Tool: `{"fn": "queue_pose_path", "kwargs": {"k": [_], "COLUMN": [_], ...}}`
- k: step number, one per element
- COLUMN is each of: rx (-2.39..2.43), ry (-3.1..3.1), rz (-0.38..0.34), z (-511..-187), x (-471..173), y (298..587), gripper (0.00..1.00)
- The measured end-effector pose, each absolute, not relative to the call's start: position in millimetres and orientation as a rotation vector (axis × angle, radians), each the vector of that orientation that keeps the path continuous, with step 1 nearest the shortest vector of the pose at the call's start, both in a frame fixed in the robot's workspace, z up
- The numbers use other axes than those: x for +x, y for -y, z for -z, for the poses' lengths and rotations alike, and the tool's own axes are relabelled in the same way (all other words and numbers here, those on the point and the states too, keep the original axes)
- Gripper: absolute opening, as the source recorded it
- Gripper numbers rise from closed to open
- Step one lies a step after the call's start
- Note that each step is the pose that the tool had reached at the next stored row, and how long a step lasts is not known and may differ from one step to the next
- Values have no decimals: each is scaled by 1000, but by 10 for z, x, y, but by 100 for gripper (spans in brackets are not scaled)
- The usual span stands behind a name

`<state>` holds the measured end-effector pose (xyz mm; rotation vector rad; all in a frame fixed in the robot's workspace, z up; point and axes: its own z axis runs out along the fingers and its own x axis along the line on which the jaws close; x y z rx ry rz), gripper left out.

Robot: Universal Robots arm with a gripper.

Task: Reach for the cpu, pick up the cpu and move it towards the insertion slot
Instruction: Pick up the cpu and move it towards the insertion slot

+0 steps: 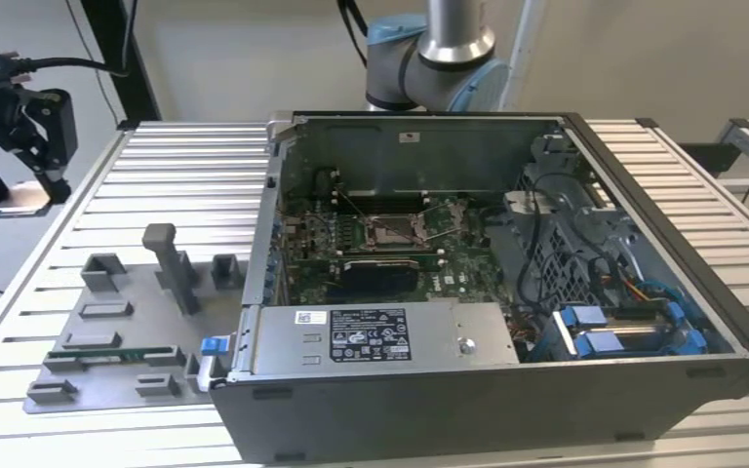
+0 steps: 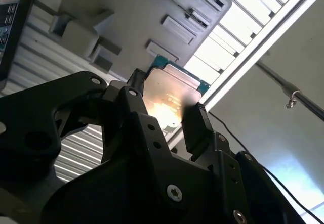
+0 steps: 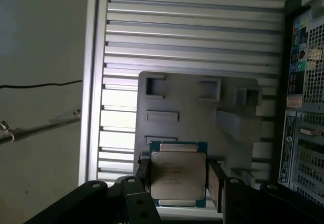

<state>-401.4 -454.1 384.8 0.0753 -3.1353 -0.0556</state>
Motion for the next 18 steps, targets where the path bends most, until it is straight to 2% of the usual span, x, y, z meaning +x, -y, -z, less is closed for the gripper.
{"fn": "queue_pose_path", "kwargs": {"k": [18], "rx": [75], "ry": [3135], "rz": [56], "z": [-3848], "x": [-3689], "y": [4541], "gripper": [0]}}
